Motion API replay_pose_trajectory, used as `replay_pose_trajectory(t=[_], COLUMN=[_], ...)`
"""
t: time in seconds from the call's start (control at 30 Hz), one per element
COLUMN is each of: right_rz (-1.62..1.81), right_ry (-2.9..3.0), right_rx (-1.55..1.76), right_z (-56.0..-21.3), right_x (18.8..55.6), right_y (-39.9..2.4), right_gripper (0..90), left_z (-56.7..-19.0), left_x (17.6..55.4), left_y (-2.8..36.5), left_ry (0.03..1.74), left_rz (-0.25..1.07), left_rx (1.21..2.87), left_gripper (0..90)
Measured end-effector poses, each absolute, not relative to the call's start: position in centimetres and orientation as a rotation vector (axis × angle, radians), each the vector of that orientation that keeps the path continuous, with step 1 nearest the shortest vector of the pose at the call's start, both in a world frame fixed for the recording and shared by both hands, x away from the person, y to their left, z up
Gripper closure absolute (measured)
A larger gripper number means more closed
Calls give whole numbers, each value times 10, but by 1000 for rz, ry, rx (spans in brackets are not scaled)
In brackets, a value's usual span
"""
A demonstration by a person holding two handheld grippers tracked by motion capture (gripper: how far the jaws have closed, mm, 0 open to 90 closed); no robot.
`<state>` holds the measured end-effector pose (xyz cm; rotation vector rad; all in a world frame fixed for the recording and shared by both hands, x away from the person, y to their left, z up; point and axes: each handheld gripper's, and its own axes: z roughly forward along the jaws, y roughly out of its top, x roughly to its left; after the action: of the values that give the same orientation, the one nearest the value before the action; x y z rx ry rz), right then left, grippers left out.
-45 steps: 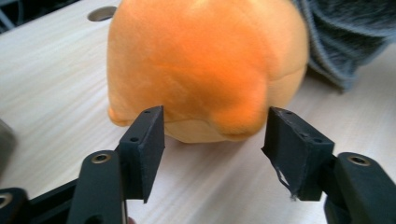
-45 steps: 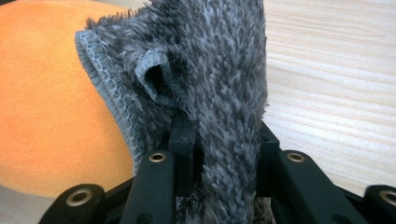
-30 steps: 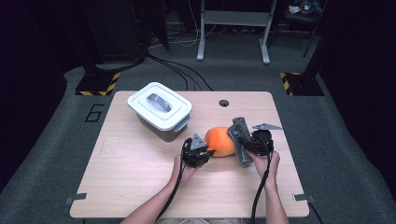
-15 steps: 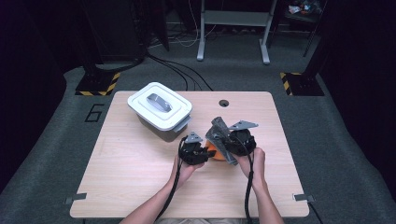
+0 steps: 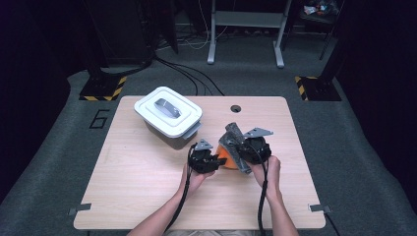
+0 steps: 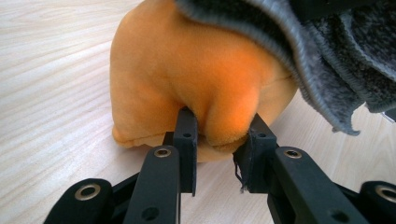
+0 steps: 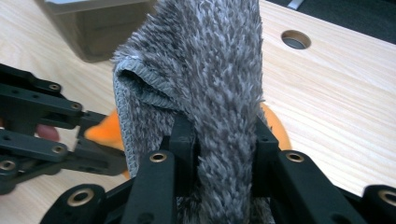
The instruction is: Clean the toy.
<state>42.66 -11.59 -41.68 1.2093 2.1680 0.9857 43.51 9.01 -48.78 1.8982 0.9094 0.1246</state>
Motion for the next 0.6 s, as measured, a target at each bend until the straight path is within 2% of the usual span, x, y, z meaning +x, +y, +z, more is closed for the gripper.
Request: replay_pose_trajectory(t=[0.37, 0.6], right_rz=[985, 944], right_ry=[2097, 2091], right_rx=[1392, 1521], right_z=[-435, -461], right_x=[439, 453], right_y=[-160, -180], right_gripper=[689, 688], left_z=[-490, -491], left_x=[435, 435], left_y=[92, 92], left_ry=[905, 899], left_rz=[127, 131], left_rx=[1898, 1906], left_gripper=[713, 713])
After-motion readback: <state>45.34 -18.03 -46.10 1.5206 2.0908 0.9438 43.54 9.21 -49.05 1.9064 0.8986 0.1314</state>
